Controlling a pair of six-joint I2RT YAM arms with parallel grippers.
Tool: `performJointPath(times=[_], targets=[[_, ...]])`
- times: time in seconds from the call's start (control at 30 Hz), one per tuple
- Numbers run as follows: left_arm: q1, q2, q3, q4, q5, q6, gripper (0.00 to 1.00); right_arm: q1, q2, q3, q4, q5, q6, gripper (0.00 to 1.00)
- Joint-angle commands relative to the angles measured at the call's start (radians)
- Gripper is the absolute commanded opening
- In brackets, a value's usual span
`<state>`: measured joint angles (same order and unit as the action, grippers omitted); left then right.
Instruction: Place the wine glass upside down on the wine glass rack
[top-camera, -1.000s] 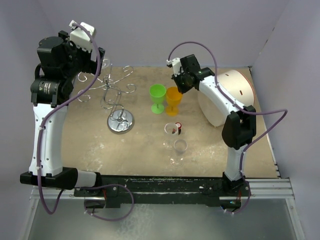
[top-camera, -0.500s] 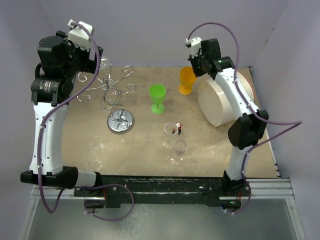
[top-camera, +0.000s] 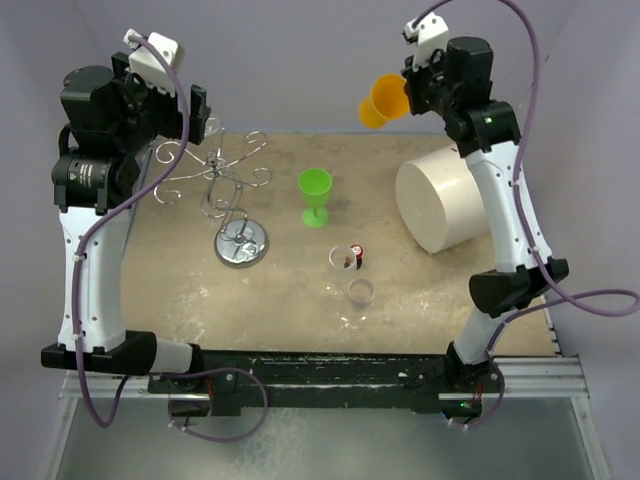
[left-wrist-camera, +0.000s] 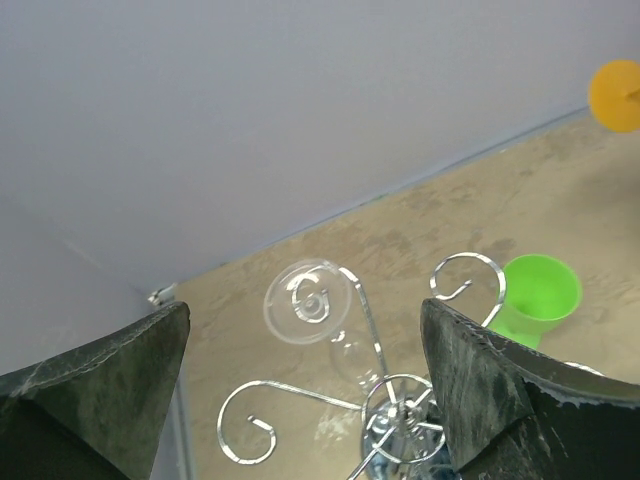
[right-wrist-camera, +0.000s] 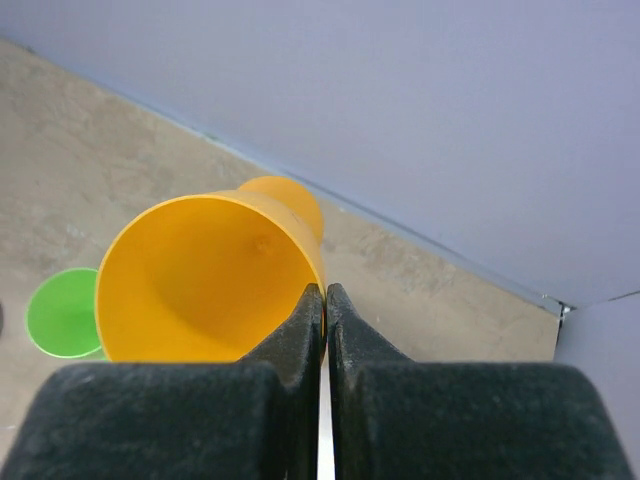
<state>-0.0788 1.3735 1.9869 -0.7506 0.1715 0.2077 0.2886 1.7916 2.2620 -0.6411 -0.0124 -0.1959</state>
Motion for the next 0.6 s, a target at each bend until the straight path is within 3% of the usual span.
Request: performJointPath(times=[0.0,0.2,0.57], targets=[[0.002,0.026,0.067,0.033,0.190,-0.102,0.99,-0.002,-0.113,0.041,0.083,-0.032,0.035,0.00],[-0.099,0.056,0.109,0.041,0.234,-0.139,1.00,-0.002,-0.206,0.023,0.161,-0.091,0.062,0.00],[-0.132,0.130,0.107,0.201,0.515,-0.423,0.96,0.000,-0.227,0.062,0.171,-0.350,0.130,0.00]])
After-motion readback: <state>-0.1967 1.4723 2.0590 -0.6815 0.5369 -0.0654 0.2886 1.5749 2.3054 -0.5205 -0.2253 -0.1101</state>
